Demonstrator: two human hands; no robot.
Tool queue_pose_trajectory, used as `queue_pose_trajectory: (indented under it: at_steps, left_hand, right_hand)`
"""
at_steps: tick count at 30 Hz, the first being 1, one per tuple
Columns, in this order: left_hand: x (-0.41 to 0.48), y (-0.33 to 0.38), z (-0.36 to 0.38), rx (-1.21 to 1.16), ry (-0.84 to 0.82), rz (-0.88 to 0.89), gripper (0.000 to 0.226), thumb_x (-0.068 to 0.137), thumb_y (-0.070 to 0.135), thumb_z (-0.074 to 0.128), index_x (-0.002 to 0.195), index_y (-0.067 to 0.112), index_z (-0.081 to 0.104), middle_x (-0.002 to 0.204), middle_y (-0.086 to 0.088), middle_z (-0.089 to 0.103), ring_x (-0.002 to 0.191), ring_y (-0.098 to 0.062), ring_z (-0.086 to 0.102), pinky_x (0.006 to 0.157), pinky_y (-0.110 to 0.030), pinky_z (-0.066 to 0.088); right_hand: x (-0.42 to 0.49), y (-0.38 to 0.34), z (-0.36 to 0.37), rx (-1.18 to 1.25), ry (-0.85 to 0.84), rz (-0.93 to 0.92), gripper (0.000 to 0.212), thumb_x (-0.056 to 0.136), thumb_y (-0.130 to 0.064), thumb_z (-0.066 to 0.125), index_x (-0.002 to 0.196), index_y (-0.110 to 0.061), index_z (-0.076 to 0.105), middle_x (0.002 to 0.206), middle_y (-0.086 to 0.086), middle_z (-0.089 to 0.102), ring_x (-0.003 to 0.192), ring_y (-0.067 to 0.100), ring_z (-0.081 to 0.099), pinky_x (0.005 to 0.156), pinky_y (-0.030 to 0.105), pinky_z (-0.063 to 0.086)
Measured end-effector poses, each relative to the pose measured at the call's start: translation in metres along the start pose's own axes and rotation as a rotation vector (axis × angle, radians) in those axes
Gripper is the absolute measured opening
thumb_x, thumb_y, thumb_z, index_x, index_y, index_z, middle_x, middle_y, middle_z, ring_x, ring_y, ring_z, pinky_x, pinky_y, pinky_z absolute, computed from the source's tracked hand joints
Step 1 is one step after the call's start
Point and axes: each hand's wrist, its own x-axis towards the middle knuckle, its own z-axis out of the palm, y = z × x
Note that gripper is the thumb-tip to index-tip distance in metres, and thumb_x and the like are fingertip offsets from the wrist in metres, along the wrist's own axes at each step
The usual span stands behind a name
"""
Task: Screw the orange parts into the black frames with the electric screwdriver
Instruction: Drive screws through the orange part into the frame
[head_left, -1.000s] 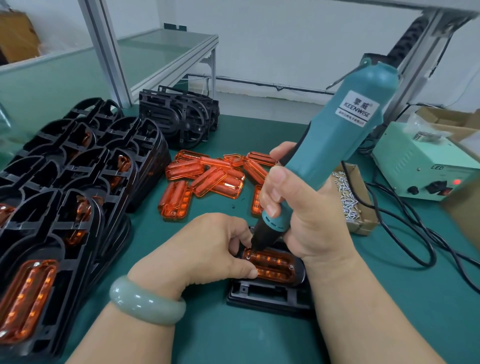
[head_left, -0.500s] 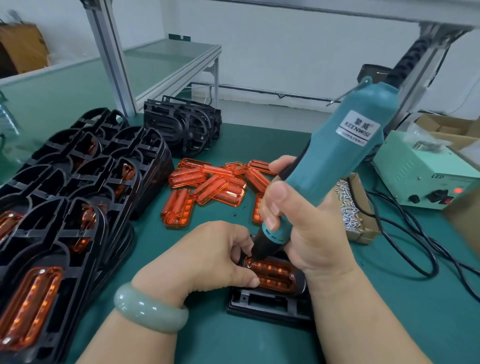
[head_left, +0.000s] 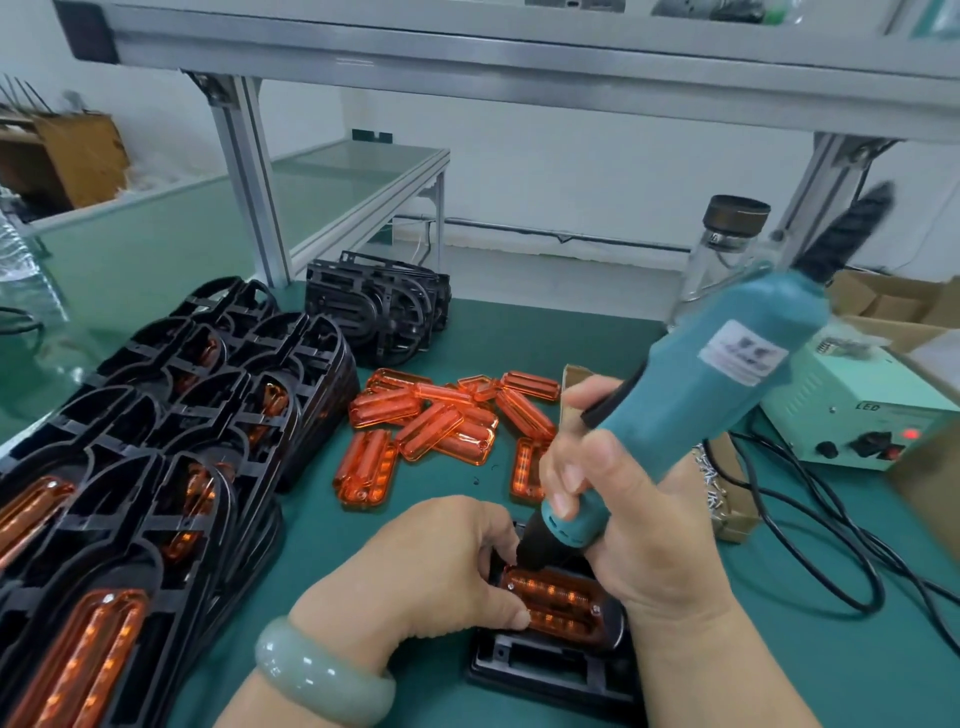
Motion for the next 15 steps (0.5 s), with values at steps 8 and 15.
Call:
queue_pose_trajectory:
  at_steps: [8, 15]
  left_hand:
    - [-0.002, 0.002, -0.001, 0.037, 0.002, -0.022, 0.043, 0.064, 0.054, 0.077, 0.102, 0.042, 0.062, 0.08, 0.017, 0.055, 0.072, 0.003, 0.053, 0.062, -0.017, 0.04]
    - [-0.008, 0.021, 0.001, -0.037, 0.028, 0.156, 0.079, 0.059, 0.058, 0.076, 0.13, 0.044, 0.047, 0.12, 0.033, 0.035, 0.117, 0.009, 0.036, 0.102, -0.016, 0.032]
  right_hand:
    - [0.01, -0.016, -0.033, 0.164, 0.283, -0.064, 0.032, 0.079, -0.039, 0.075, 0.096, -0.02, 0.057, 0.058, -0.009, 0.048, 0.047, 0.006, 0.045, 0.056, 0.022, 0.041]
    - [0.011, -0.018, -0.045, 0.291, 0.409, -0.1, 0.016, 0.083, -0.037, 0.058, 0.092, -0.024, 0.058, 0.059, -0.012, 0.048, 0.05, 0.004, 0.045, 0.061, 0.021, 0.041]
